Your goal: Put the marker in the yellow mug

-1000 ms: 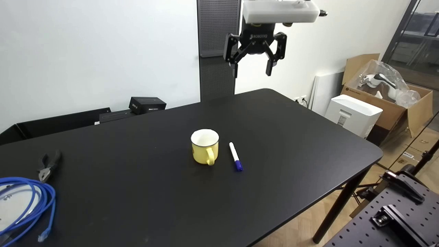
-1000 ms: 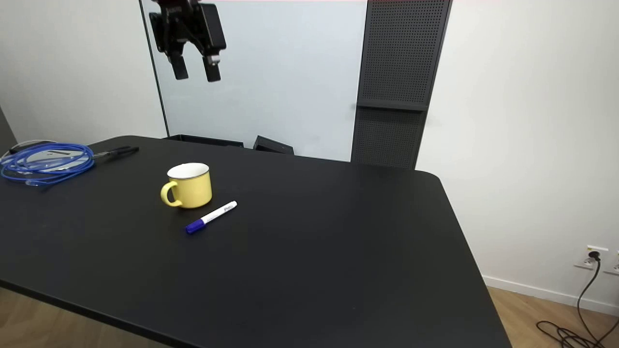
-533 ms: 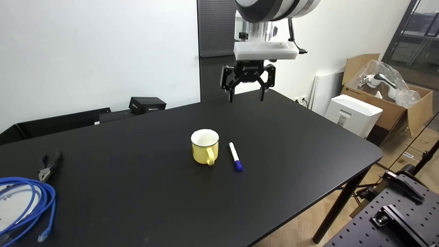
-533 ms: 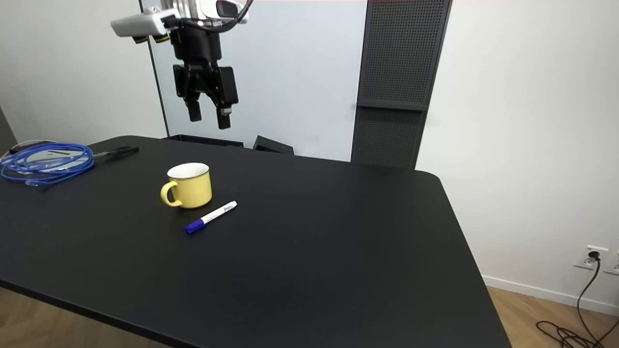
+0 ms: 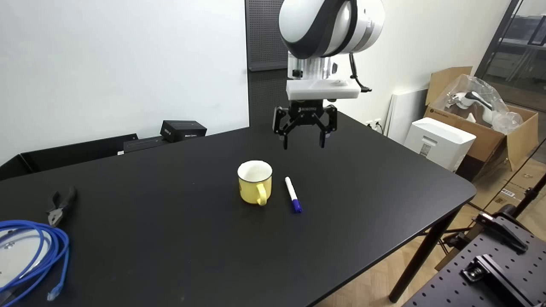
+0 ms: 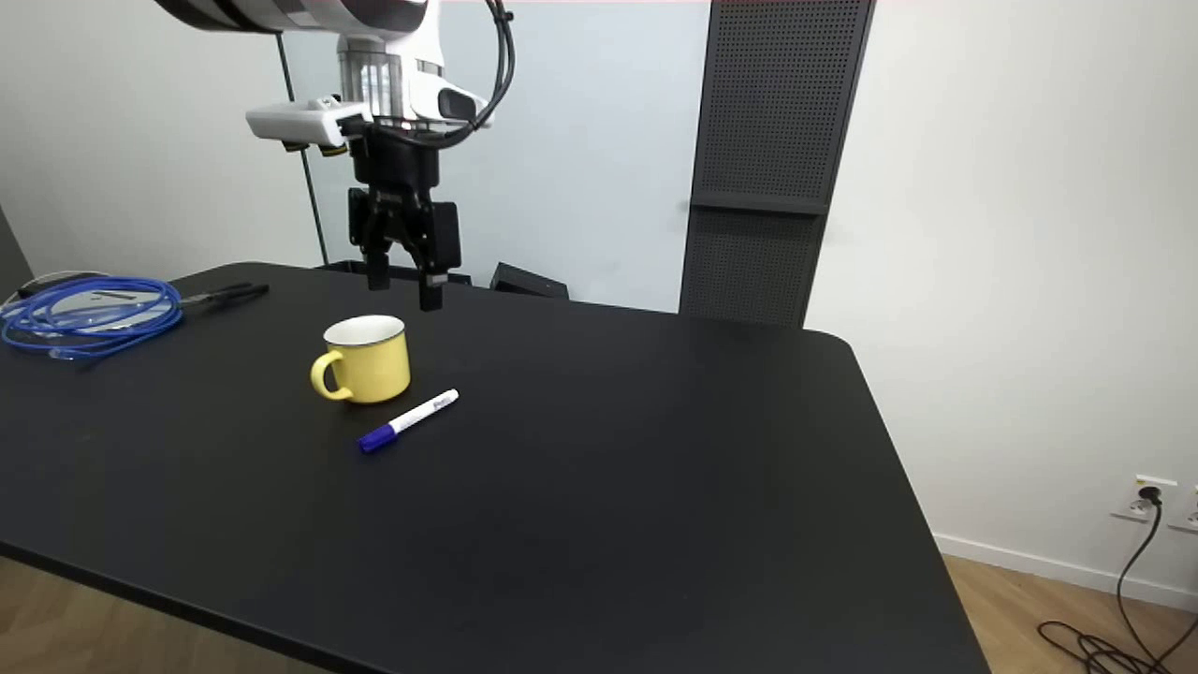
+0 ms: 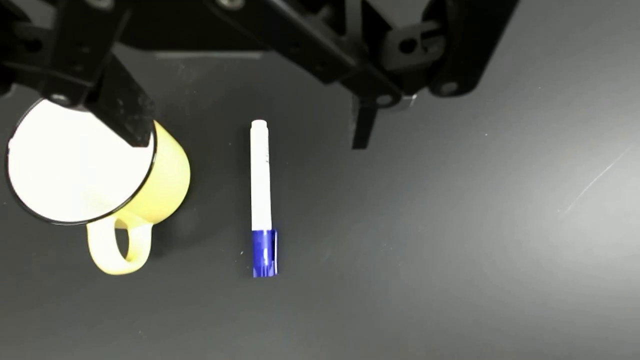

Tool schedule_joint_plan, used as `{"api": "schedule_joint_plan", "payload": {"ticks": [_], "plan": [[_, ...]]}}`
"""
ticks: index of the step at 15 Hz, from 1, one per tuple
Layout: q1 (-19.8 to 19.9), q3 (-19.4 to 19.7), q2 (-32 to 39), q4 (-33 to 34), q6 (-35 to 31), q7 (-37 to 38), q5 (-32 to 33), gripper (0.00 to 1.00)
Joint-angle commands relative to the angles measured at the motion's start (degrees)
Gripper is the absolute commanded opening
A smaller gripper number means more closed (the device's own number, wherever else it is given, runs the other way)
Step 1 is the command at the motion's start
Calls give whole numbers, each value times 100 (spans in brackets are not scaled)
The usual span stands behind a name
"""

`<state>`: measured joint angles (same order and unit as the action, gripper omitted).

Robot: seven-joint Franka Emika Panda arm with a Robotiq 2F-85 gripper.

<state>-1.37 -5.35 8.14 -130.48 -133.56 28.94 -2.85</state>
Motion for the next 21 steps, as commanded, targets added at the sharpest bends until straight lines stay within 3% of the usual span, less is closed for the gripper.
{"api": "schedule_joint_plan", "payload": {"ticks": [1, 5, 11, 21], "plan": [[-112, 139, 370, 242, 87, -255, -257, 100], [-282, 290, 509, 169, -378, 28, 63, 100], [-320, 334, 493, 78, -424, -179, 1, 100], [-152, 221, 949, 64, -821, -1347, -747, 100]]}}
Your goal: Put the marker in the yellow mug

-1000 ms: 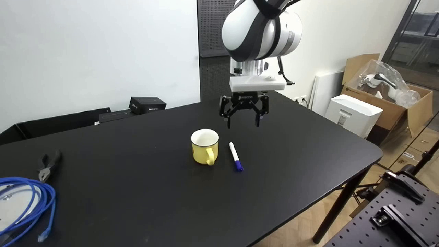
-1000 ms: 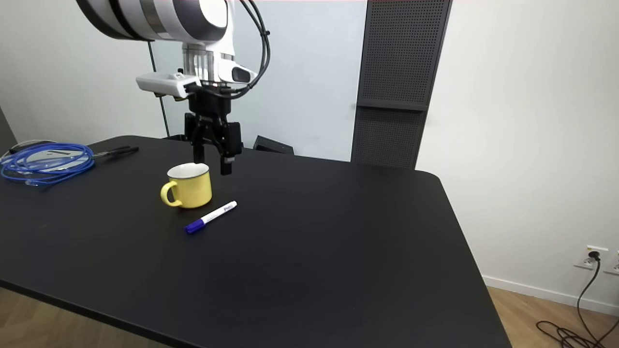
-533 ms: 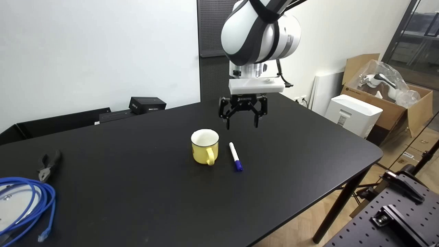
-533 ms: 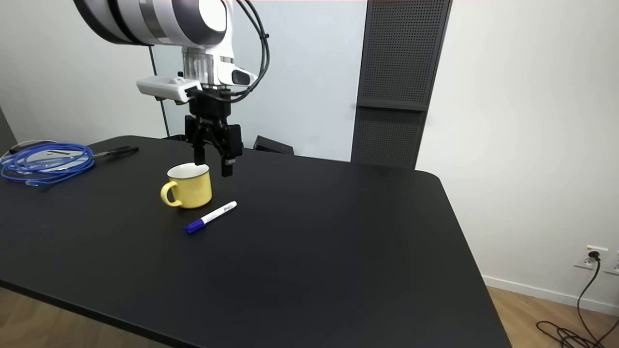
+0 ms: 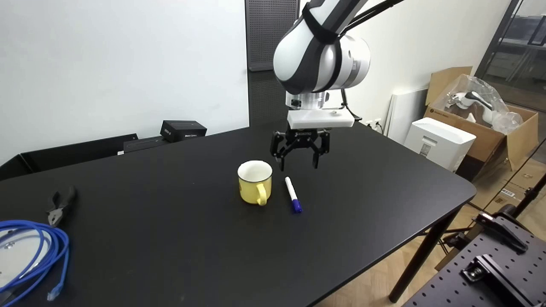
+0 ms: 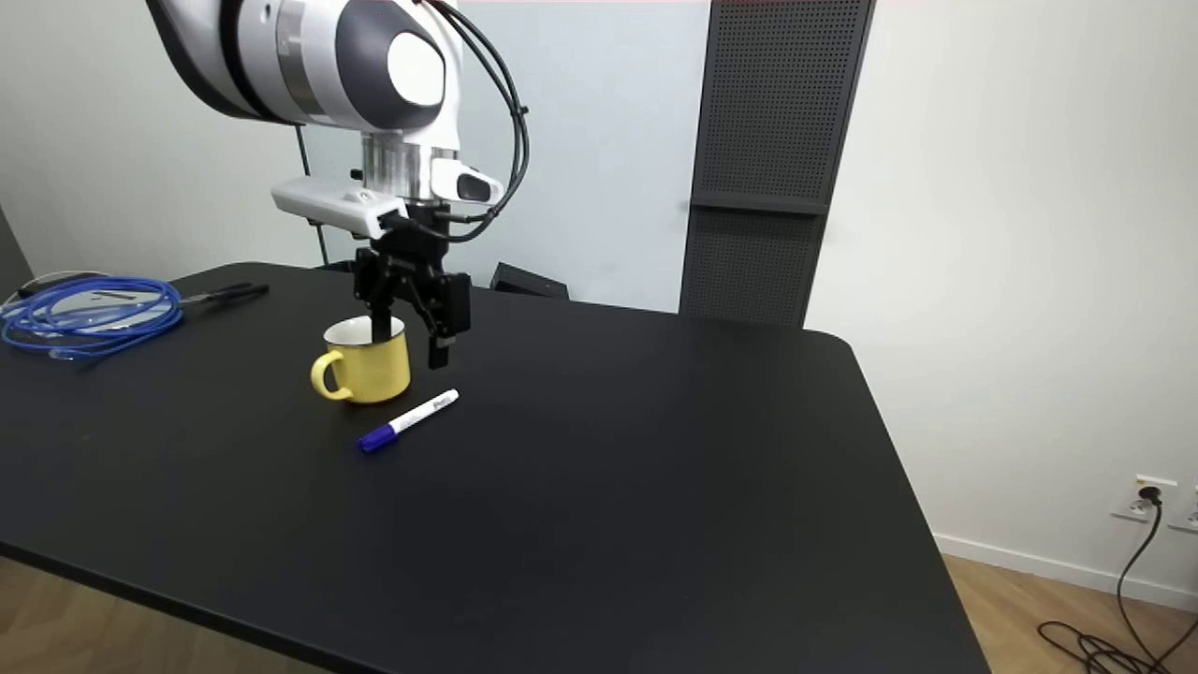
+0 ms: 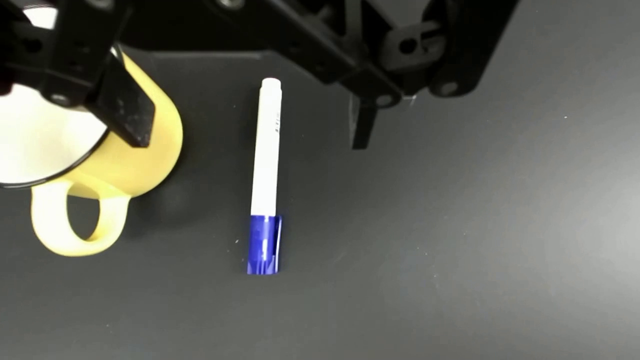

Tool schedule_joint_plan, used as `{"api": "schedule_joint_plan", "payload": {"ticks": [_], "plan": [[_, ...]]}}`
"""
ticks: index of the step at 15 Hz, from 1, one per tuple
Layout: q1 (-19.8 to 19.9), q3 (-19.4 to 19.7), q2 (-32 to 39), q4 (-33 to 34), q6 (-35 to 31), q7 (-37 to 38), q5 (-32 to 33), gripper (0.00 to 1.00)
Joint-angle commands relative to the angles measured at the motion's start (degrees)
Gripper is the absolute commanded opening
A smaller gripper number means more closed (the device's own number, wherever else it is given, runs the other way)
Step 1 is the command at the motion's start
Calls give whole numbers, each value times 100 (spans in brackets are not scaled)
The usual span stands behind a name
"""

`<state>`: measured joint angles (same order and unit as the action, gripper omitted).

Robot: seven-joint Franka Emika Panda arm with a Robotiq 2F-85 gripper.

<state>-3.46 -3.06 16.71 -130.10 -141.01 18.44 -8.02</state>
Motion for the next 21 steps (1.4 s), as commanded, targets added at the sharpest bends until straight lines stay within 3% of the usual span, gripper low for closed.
{"api": "schedule_joint_plan", "payload": {"ticks": [1, 21], "plan": [[72, -9, 120, 21, -86, -380, -276, 100], [62, 137, 681, 52, -58, -399, -248, 100]]}}
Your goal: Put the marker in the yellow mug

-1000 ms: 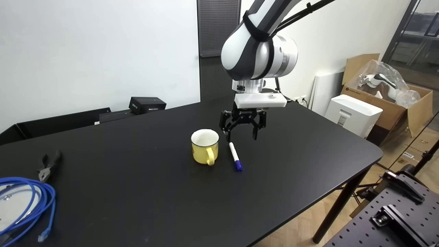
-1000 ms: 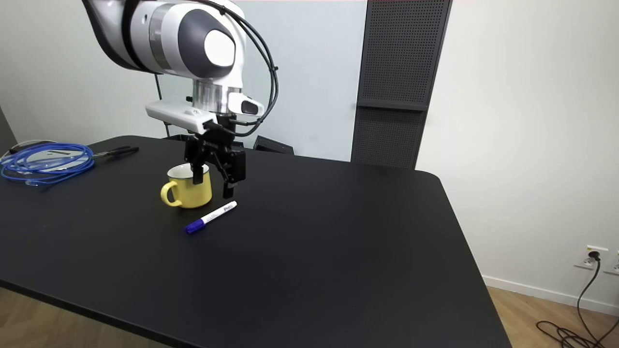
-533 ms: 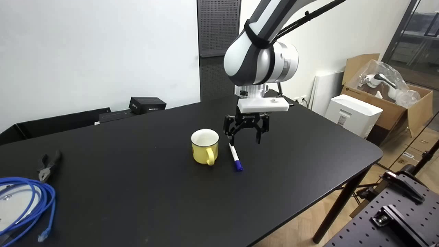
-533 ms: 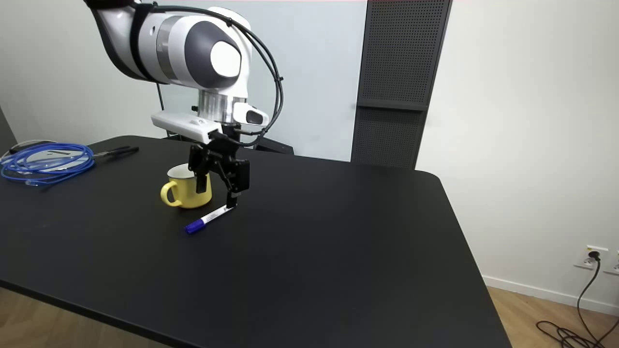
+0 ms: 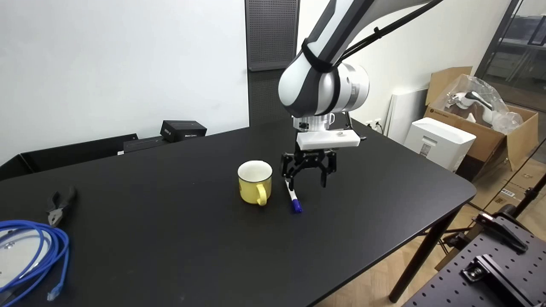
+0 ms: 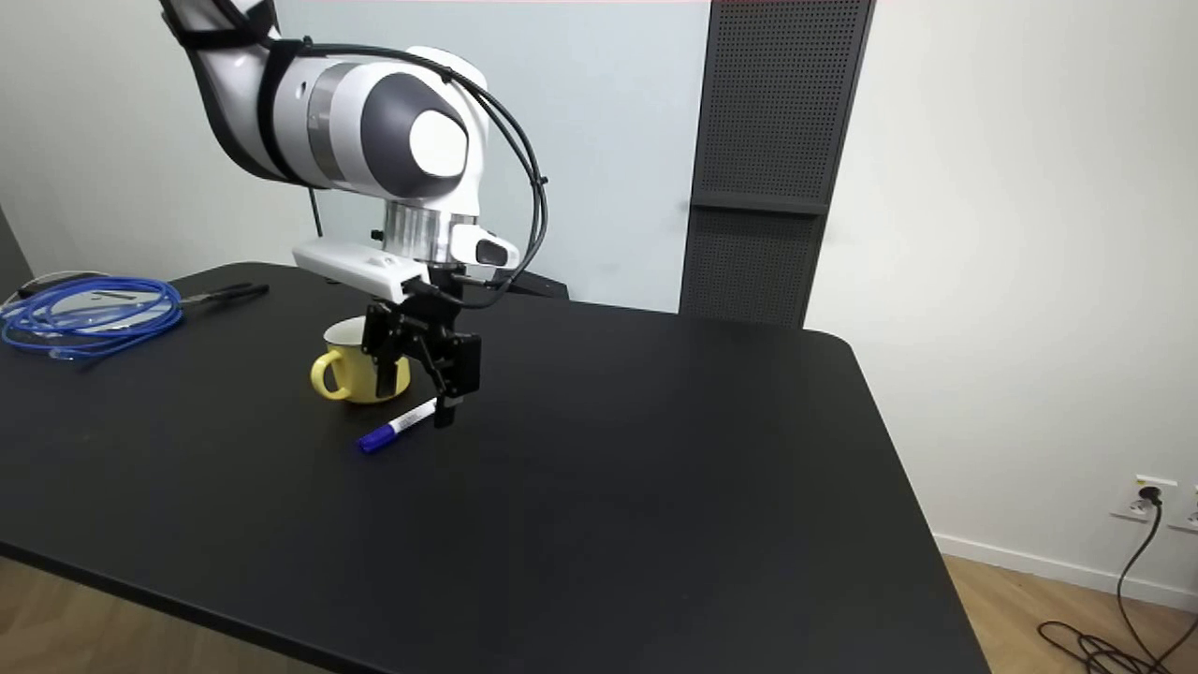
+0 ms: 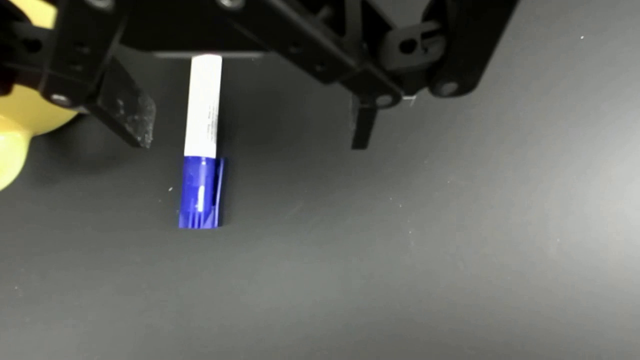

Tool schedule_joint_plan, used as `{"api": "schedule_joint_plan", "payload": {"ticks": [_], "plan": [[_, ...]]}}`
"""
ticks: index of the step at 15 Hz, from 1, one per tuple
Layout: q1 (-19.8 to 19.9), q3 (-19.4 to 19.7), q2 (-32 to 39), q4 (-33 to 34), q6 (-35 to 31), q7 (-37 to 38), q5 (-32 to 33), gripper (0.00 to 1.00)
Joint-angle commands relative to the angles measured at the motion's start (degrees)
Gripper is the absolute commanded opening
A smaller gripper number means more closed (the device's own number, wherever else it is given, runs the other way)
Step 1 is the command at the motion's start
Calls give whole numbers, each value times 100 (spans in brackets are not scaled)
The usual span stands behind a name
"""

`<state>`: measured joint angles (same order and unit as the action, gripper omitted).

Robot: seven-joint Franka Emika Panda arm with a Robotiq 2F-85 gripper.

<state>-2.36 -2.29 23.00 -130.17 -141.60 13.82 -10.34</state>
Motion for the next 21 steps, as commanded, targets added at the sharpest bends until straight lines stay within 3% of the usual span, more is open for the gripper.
{"api": "schedule_joint_plan", "payload": {"ticks": [1, 21], "plan": [[-45, 60, 59, 58, -1, 61, -18, 100], [-95, 97, 483, 365, -161, 133, -13, 100]]}}
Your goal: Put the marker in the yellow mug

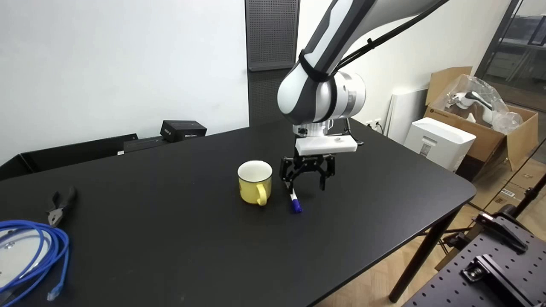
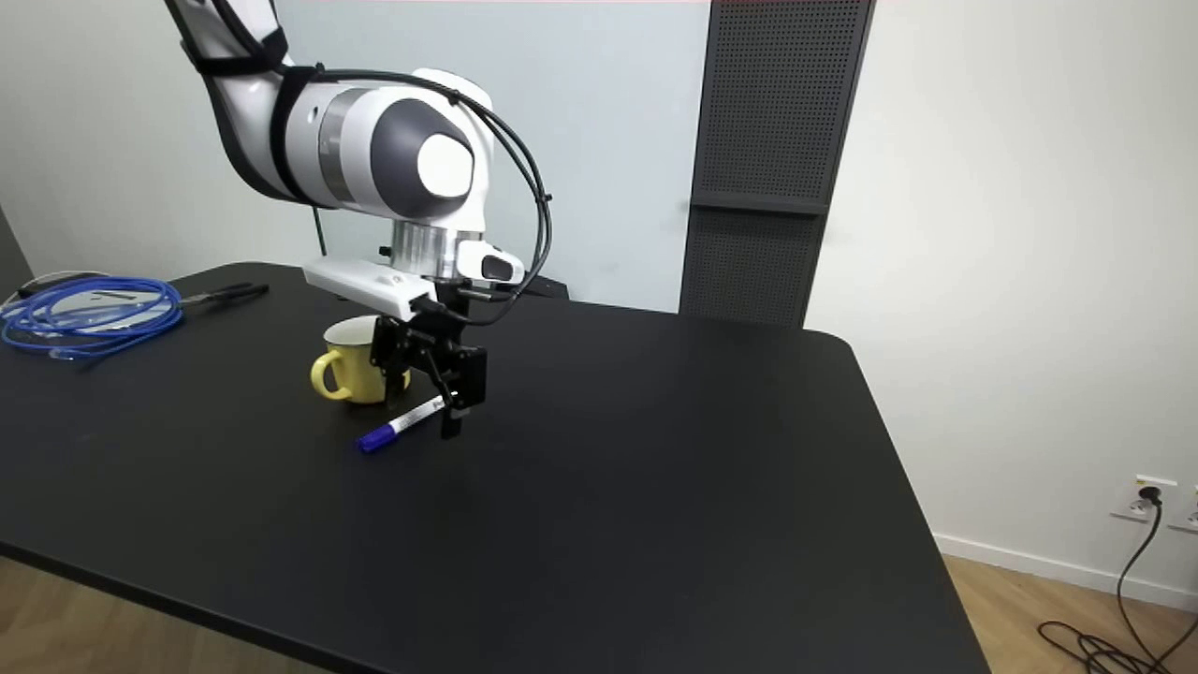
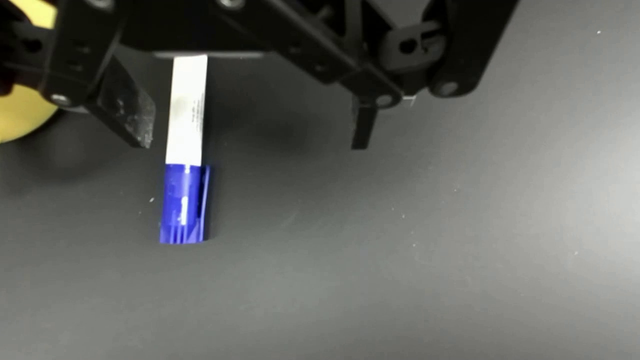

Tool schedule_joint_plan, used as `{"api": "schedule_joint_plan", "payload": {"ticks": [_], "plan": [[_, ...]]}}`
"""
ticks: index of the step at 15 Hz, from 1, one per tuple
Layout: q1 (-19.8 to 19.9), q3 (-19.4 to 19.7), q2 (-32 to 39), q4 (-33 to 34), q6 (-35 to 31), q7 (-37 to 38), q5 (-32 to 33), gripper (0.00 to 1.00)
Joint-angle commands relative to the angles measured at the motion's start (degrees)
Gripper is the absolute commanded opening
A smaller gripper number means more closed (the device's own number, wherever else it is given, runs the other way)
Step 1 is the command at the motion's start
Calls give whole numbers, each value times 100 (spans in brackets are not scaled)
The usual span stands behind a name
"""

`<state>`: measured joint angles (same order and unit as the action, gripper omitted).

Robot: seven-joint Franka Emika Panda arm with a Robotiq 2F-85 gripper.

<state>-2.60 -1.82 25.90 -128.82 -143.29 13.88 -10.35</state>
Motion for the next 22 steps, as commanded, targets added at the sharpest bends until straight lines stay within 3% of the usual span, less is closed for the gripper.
{"api": "schedule_joint_plan", "payload": {"ticks": [1, 5, 6, 7, 17, 18, 22], "plan": [[-78, 50, 231, 266, 12, 127, -9, 100], [-118, 53, 331, 381, 25, 147, 4, 100], [-132, 45, 333, 392, -2, 154, -4, 75], [-169, 58, 315, 387, -22, 172, 32, 74], [-252, 68, 315, 442, -58, 177, 48, 5], [-247, 65, 306, 437, -58, 169, 43, 0], [-266, 57, 68, 290, -58, 176, 49, 4]]}}
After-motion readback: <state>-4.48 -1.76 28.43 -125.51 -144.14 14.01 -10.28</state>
